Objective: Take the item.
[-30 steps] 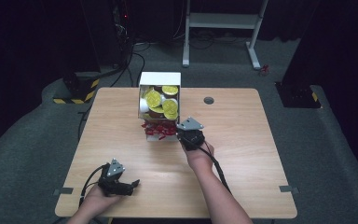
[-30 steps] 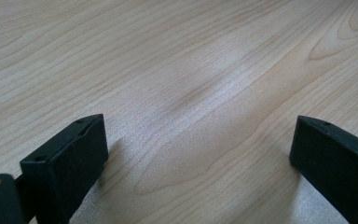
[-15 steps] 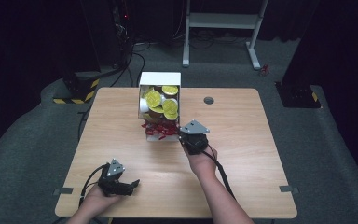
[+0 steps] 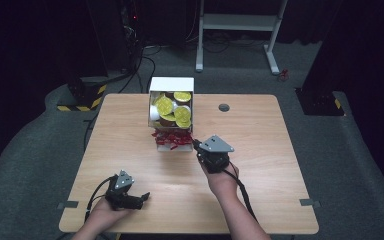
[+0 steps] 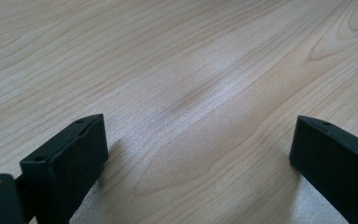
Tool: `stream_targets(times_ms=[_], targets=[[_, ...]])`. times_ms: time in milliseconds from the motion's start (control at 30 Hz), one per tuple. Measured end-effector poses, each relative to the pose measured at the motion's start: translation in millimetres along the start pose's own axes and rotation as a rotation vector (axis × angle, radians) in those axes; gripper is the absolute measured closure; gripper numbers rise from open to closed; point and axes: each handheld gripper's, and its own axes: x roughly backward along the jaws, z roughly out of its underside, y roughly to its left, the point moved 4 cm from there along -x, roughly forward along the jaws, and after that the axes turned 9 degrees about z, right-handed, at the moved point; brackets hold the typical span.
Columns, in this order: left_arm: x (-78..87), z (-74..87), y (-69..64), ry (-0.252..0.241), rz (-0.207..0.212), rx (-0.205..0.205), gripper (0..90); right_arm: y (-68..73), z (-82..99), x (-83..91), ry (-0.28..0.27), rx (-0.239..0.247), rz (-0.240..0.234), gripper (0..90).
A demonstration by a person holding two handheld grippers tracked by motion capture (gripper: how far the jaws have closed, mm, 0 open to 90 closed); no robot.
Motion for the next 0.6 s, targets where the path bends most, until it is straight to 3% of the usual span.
stream_targets(times_ms=[600], targets=[[0.5, 0.1, 0.4, 0.0, -0.005, -0.007, 5.0, -1.1, -3.2, 20.3, -0.045, -0.006, -0.012, 88.1]])
